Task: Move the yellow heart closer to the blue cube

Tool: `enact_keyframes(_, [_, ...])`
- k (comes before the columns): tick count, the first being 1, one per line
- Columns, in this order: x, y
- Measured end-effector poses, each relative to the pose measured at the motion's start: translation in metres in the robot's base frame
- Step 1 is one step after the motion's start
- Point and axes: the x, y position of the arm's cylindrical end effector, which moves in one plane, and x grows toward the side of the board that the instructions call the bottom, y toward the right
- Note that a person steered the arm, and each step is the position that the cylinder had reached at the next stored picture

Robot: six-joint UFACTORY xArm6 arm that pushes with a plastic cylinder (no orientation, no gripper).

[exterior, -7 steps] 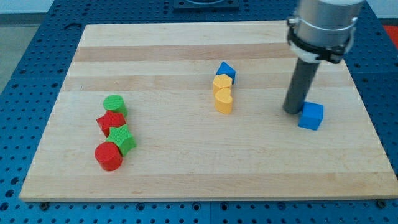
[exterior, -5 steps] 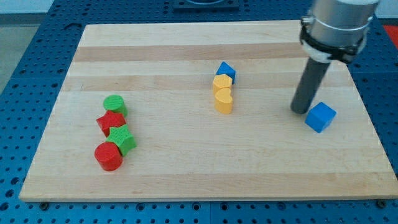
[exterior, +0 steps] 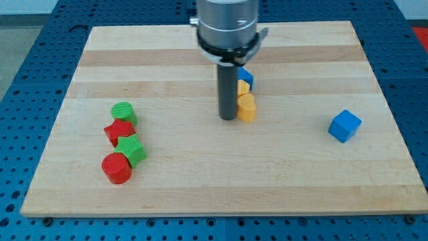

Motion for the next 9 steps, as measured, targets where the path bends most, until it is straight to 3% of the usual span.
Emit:
enact_keyframes(2, [-0.001,0.075])
enact_keyframes(4, [-0.016,0.038])
enact_keyframes(7, [-0.03,0.148])
enact_keyframes(9, [-0.038,0.149])
